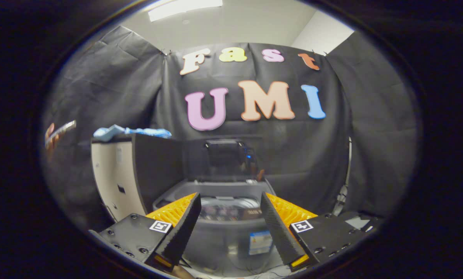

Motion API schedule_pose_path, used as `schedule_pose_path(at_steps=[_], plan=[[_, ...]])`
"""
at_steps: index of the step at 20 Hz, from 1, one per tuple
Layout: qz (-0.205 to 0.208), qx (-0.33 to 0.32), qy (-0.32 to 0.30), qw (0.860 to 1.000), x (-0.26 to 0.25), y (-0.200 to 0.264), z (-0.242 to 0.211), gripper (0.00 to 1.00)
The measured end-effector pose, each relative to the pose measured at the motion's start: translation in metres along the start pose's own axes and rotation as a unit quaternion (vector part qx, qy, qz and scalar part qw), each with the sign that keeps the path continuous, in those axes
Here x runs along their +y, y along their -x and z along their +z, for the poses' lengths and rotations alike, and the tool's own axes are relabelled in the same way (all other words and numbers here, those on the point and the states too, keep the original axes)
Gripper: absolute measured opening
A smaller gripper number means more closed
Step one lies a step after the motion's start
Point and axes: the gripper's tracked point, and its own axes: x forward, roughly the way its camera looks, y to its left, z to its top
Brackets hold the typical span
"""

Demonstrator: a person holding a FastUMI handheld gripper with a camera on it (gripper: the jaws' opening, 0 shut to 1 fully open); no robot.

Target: Put the clothes into the washing machine and then close the washing machine lid.

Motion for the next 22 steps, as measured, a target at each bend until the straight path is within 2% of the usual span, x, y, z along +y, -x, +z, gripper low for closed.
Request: schedule_pose_path(at_steps=[3,6,11,16,22], plan=[[0.063,-0.009,-0.022,0.998,0.07,-0.051,0.061,0.96],[0.132,-0.006,-0.029,0.991,0.145,-0.095,0.099,0.96],[0.215,0.037,-0.017,0.976,0.26,-0.157,0.114,0.96],[0.239,0.111,0.034,0.964,0.328,-0.201,0.081,0.96],[0.249,0.192,0.047,0.948,0.357,-0.218,0.037,0.96]])
